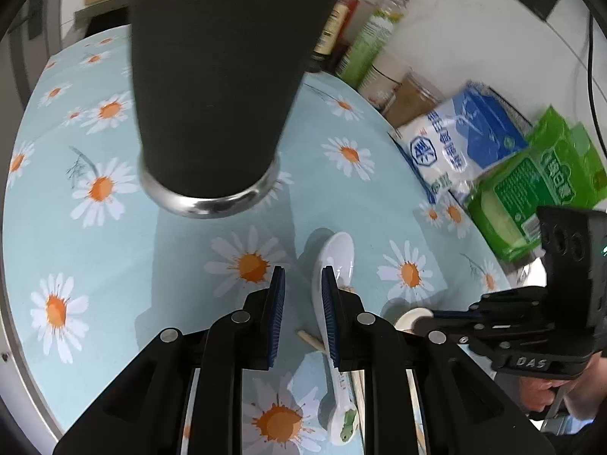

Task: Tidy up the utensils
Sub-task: 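Close the left tool on a white spoon while the right tool grasps another white spoon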

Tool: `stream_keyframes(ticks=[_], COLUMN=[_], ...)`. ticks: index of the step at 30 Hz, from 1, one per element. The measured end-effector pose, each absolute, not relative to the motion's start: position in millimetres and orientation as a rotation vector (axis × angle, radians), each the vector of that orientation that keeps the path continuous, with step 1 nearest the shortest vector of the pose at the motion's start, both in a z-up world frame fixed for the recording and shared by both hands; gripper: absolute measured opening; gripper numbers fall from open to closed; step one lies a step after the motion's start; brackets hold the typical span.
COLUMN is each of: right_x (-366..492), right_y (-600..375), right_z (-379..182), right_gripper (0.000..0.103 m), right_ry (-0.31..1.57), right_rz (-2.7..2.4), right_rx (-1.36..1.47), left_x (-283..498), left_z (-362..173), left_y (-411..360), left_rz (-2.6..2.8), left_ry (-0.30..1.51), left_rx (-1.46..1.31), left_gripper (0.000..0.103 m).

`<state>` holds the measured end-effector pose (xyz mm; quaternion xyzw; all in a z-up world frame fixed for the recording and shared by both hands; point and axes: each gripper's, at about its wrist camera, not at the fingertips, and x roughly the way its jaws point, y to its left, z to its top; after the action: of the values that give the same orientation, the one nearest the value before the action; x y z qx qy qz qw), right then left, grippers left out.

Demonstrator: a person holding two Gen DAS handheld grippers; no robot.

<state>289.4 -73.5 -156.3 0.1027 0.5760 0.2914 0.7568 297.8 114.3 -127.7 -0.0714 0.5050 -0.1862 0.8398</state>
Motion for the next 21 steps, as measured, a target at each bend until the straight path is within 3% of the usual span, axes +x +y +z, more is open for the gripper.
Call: stream_keyframes(ticks=[15, 18, 21], right_x=[288, 289, 291], right_y=[-103, -106, -108], right_z=[-140, -140, -139], right_gripper=[0.005, 0.005, 0.005], right_ry=[1.196, 1.198, 1.192], right_rz=[0.594, 0.592, 0.596], right_rx=[0.28, 0.282, 0.285], left_x=[314, 313, 311], left_z=[-145, -144, -138], left_y=[98, 97, 95], left_rz=[-0.403, -0.407, -0.392], left_ry=[1.157, 1.151, 1.127], left_rx=[-0.049, -0.031, 0.007], left_gripper=[0.018, 0.008, 0.005])
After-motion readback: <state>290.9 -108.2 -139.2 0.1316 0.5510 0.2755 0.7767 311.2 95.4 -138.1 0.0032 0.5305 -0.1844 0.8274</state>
